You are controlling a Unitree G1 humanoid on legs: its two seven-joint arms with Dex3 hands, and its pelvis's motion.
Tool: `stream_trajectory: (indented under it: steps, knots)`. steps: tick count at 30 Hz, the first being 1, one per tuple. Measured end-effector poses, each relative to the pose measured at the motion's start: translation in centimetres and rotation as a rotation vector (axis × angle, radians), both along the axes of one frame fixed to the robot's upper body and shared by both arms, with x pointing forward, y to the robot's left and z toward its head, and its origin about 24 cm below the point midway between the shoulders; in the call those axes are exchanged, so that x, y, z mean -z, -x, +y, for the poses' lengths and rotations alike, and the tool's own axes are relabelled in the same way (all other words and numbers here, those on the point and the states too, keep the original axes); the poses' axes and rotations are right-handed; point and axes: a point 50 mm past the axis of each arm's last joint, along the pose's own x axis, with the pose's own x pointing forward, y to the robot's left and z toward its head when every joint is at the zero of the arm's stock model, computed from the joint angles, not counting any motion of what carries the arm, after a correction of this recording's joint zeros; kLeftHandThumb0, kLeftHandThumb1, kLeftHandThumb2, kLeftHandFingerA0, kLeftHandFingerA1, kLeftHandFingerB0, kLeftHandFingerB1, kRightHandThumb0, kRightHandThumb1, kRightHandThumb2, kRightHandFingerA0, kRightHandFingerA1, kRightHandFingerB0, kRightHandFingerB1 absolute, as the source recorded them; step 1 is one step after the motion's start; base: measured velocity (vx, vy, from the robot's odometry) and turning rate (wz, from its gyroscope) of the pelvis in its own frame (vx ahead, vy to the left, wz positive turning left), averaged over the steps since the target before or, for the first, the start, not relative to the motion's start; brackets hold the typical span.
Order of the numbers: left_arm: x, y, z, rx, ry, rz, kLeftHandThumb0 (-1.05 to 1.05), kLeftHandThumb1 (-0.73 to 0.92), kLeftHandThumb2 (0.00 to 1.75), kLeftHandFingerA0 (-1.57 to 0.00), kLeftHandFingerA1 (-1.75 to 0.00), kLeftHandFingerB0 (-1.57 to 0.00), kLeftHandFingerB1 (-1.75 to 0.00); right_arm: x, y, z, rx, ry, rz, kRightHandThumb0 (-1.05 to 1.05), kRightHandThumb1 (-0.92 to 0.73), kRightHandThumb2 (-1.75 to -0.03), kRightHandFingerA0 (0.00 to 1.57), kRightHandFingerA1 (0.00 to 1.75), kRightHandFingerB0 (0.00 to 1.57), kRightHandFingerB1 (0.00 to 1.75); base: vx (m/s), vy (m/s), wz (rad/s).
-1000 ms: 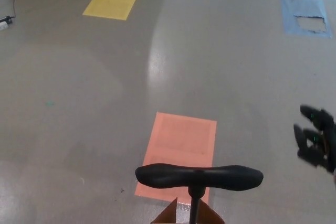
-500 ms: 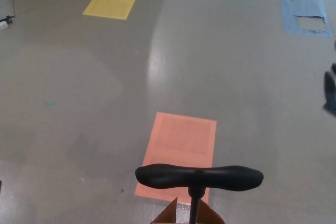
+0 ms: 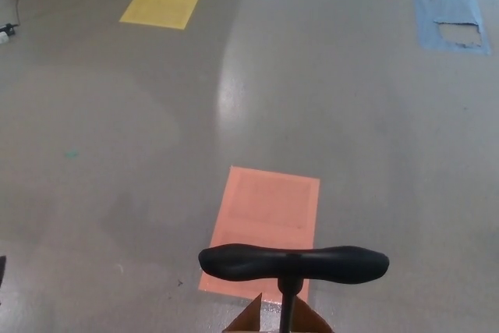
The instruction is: An air pump is kept on top of a storage box on the floor and the robot uses its right hand to press down on the handle of the pump to compress it
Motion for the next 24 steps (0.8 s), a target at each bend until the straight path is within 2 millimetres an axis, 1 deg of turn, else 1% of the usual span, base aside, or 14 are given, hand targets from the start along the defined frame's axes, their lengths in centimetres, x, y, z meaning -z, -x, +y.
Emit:
stream_trajectory:
  steps: [2, 6, 8, 9, 10, 11, 12, 13, 14, 16, 17, 18, 20, 24]
  knots:
    - [0.0, 0.0, -0.1, 0.003, -0.001, 0.001, -0.76, 0.86, 1.12, 0.00, -0.21, 0.00, -0.15, -1.0, 0.2, 0.3, -0.014, 0.015, -0.024, -0.92, -0.88, -1.21, 0.00, 0.09, 0.00, 0.08, 0.00, 0.000, 0.00]
    - [0.1, -0.1, -0.2, 0.012, -0.004, 0.004, -0.76, 0.83, 1.10, 0.00, -0.22, 0.00, -0.16, -3.2, 0.6, 1.4, -0.058, 0.048, -0.081, -0.94, -0.88, -1.22, 0.00, 0.09, 0.00, 0.07, 0.00, 0.000, 0.00]
    - [0.1, -0.1, -0.3, 0.016, -0.005, 0.005, -0.76, 0.83, 1.10, 0.00, -0.24, 0.00, -0.17, -4.6, 0.8, 2.3, -0.099, 0.069, -0.116, -0.94, -0.87, -1.21, 0.00, 0.11, 0.00, 0.08, 0.00, 0.000, 0.00]
    - [0.1, -0.1, -0.3, 0.018, -0.006, 0.006, -0.77, 0.83, 1.12, -0.01, -0.25, 0.00, -0.19, -5.1, 0.9, 2.7, -0.115, 0.077, -0.129, -0.90, -0.86, -1.19, 0.00, 0.16, 0.00, 0.13, 0.00, 0.000, 0.00]
    - [0.1, -0.1, -0.3, 0.019, -0.006, 0.006, -0.70, 0.81, 1.15, 0.00, -0.30, 0.00, -0.24, -5.6, 1.0, 3.1, -0.131, 0.086, -0.144, -0.91, -0.86, -1.17, 0.06, 0.16, 0.06, 0.14, 0.00, 0.000, 0.00]
    - [0.1, -0.1, -0.4, 0.021, -0.005, 0.007, -0.70, 0.81, 1.15, 0.00, -0.30, 0.00, -0.24, -6.3, 1.1, 3.6, -0.150, 0.098, -0.161, -0.91, -0.86, -1.17, 0.06, 0.16, 0.06, 0.14, 0.00, 0.000, 0.00]
    - [0.1, -0.2, -0.4, 0.024, -0.006, 0.008, -0.70, 0.92, 0.78, 0.00, -0.24, -0.02, -0.16, -7.3, 1.4, 4.5, -0.188, 0.123, -0.189, -0.87, -0.83, -1.16, 0.06, 0.20, 0.06, 0.18, 0.00, 0.000, 0.00]
    - [0.2, -0.2, -0.5, 0.025, -0.006, 0.008, -0.70, 0.92, 0.78, 0.00, -0.24, -0.02, -0.16, -7.7, 1.6, 4.9, -0.201, 0.133, -0.199, -0.87, -0.83, -1.16, 0.06, 0.20, 0.06, 0.18, 0.00, 0.000, 0.00]
    - [0.2, -0.2, -0.5, 0.028, -0.008, 0.010, -0.76, 0.80, 1.00, 0.00, -0.23, 0.00, -0.15, -8.6, 1.9, 5.8, -0.238, 0.157, -0.223, -0.91, -0.87, -1.19, 0.07, 0.18, 0.07, 0.15, 0.00, 0.000, 0.00]
    - [0.2, -0.2, -0.5, 0.032, -0.010, 0.012, -0.78, 0.81, 1.02, 0.00, -0.22, 0.00, -0.14, -9.6, 2.4, 7.1, -0.290, 0.190, -0.255, -0.91, -0.89, -1.20, 0.04, 0.16, 0.05, 0.15, 0.00, 0.000, 0.00]
    - [0.2, -0.2, -0.6, 0.034, -0.011, 0.013, -0.75, 0.77, 0.96, 0.00, -0.24, 0.00, -0.16, -10.2, 2.8, 7.9, -0.321, 0.210, -0.271, -0.87, -0.88, -1.21, 0.00, 0.15, 0.00, 0.14, 0.00, 0.000, 0.00]
    - [0.2, -0.2, -0.6, 0.034, -0.011, 0.013, -0.78, 0.83, 1.15, 0.00, -0.23, 0.00, -0.18, -10.3, 2.9, 8.0, -0.327, 0.214, -0.275, -0.87, -0.86, -1.18, 0.00, 0.16, 0.00, 0.17, 0.00, 0.000, 0.00]
    - [0.3, -0.1, -0.6, 0.040, -0.013, 0.015, -0.73, 0.82, 1.16, 0.00, -0.27, 0.00, -0.22, -11.3, 3.7, 9.7, -0.397, 0.267, -0.304, -0.84, -0.86, -1.20, 0.00, 0.15, 0.00, 0.15, 0.00, 0.000, 0.00]
    - [0.3, -0.2, -0.8, 0.054, -0.018, 0.016, -0.78, 0.86, 1.15, 0.00, -0.22, 0.00, -0.17, -12.7, 5.6, 12.8, -0.527, 0.388, -0.348, -0.88, -0.88, -1.20, 0.00, 0.12, 0.00, 0.11, 0.00, 0.000, 0.00]
